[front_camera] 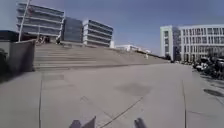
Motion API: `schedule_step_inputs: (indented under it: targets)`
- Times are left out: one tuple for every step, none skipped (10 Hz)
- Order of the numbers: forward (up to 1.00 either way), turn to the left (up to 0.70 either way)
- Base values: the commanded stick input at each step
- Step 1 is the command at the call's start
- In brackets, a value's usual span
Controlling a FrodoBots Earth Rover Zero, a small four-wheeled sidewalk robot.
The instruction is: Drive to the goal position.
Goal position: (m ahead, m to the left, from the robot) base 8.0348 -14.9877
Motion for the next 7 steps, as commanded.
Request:
schedule_step_inputs:
  targets:
    - [0.70,-0.35]
    - [0.70,-0.35]
    - [0.70,-0.35]
    - [0.70,-0.35]
    - [0.70,-0.35]
    - [0.70,-0.25]
    - [0.70,0.00]
